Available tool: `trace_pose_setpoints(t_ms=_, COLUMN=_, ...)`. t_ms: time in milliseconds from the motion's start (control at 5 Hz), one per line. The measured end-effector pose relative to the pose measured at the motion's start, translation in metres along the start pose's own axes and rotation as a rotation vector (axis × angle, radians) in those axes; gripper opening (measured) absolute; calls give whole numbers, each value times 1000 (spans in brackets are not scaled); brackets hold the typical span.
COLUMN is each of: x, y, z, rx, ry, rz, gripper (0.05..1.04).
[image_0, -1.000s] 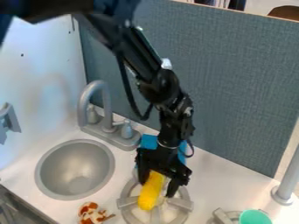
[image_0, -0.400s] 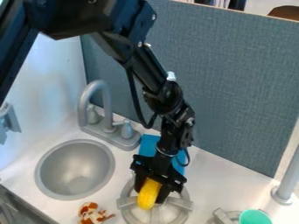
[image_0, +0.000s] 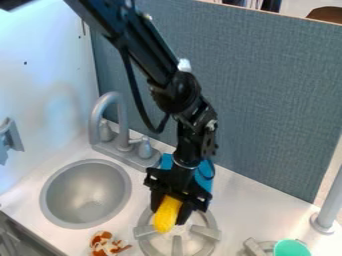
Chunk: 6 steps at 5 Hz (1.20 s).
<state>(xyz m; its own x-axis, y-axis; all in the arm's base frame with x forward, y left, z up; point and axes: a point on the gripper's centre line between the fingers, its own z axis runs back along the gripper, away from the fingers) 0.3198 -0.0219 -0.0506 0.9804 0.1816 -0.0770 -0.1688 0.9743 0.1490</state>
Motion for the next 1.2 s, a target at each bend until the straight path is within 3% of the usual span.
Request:
trace_pose_setpoints(t_ms=200, x=-16, y=-18, z=4, rx=5, ry=-9, rz=-71, gripper=679)
trace_pose_setpoints(t_ms=400, x=-24, y=-37, z=4, rx=-21, ry=-2, rz=-139, gripper=679)
trace_pose_setpoints(t_ms=600, x=-43, y=-63, z=-11, rx=-35, ry=36, rz=-231, gripper=679)
trace_pose_setpoints(t_ms=1200, x=-41, y=-78, z=-43, rx=-3, ry=95, rz=-247, gripper=679)
